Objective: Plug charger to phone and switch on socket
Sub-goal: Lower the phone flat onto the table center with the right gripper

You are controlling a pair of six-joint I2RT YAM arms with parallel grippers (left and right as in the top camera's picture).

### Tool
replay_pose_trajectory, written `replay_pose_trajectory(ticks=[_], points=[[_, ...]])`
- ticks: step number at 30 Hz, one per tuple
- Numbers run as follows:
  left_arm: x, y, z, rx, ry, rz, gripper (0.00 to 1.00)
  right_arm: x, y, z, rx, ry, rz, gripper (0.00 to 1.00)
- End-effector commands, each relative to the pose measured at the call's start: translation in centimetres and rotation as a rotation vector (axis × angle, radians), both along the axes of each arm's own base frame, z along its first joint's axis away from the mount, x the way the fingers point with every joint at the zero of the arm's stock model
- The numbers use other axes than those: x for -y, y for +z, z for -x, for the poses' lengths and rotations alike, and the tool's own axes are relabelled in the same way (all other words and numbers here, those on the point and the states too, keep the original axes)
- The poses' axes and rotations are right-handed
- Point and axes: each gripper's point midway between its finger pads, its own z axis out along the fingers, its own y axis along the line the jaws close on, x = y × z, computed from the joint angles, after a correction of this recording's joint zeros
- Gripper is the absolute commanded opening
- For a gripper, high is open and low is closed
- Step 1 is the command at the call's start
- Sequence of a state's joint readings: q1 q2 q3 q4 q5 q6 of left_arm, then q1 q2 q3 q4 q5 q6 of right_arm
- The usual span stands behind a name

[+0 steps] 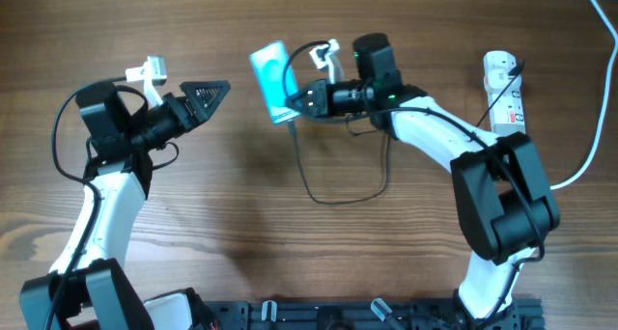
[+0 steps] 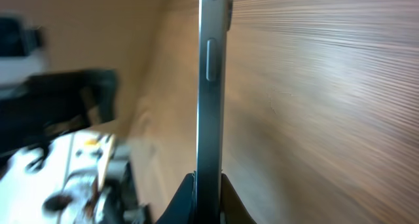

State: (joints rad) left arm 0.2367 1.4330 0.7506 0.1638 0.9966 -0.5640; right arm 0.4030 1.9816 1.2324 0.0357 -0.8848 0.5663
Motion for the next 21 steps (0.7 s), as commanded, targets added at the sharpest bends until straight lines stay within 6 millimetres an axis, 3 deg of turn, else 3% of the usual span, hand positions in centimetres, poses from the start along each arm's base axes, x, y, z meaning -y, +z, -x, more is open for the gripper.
replay_pose_trajectory(ticks=[1,13,21], points=[[-2.0,0.1,-1.3,0.021,0.118,-0.097,1.0,0.9,-2.7,-0.7,-0.035,-0.102,0.124,0.04],[-2.5,-0.5,-1.4,-0.006,0.154,-0.115,1.0,3.5,-8.3,2.3,-0.153,-0.149,0.289,0.04],[-2.5,-0.6,-1.3,-0.013,0.154,-0.114,1.0,2.9,-9.2,3.6,-0.156,-0.128,0.292,0.04]])
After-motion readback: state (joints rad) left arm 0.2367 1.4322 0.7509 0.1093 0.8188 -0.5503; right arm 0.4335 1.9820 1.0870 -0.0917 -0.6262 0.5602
